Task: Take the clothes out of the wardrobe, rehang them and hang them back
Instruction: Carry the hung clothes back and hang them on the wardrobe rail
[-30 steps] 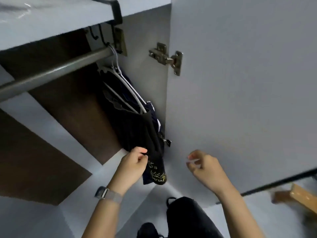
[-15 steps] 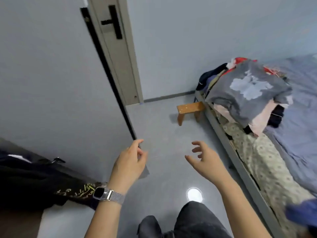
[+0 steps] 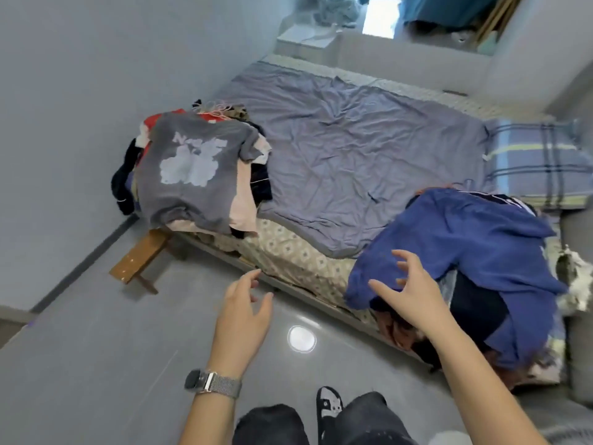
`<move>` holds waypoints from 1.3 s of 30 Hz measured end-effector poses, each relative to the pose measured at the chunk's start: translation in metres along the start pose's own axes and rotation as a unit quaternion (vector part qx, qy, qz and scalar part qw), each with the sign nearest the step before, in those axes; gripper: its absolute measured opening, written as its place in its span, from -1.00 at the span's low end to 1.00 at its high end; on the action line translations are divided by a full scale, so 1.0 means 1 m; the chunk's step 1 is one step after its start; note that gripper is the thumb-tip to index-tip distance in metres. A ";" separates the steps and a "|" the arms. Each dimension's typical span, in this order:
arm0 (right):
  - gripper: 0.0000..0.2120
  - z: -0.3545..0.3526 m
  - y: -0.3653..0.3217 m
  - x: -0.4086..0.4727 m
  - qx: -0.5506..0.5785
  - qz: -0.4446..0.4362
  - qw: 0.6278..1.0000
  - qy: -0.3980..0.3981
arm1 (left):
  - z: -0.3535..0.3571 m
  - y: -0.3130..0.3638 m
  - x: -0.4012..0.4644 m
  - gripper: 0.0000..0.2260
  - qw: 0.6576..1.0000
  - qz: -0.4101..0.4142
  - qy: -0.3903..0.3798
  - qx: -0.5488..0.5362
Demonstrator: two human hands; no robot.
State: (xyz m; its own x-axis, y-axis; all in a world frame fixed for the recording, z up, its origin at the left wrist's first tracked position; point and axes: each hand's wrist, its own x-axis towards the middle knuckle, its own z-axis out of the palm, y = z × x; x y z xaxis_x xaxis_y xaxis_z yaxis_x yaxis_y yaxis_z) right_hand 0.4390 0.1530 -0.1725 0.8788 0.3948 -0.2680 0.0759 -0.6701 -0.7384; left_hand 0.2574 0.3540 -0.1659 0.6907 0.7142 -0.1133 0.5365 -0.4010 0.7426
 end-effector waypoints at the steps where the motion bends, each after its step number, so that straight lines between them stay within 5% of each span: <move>1: -0.34 -0.015 0.011 0.011 0.003 0.015 1.000 0.015 | 0.014 0.016 0.012 -0.64 1.000 0.015 -0.019 -0.003; 12: -0.35 -0.092 0.086 0.097 0.057 0.155 0.974 0.158 | 0.152 0.133 0.180 -0.62 0.964 0.138 -0.228 -0.008; 22: -0.30 -0.168 0.166 0.163 0.088 0.239 0.943 0.214 | 0.289 0.232 0.257 -0.56 0.928 0.179 -0.326 0.033; 34: -0.08 -0.330 0.332 0.325 0.101 0.233 0.958 0.134 | 0.469 0.325 0.287 -0.52 0.964 0.097 -0.247 0.022; 39: -0.26 -0.361 0.368 0.443 -0.002 0.248 0.953 -0.176 | 0.514 0.313 0.304 -0.35 0.917 0.042 -0.306 0.252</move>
State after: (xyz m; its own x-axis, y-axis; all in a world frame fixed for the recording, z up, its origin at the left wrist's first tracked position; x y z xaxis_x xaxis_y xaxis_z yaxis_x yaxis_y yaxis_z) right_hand 1.0261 -0.1459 -0.3396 0.5951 0.2153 -0.7742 -0.3051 -0.8307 -0.4656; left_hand 0.8841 0.1508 -0.3073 0.8003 0.2753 -0.5327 0.5185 -0.7640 0.3840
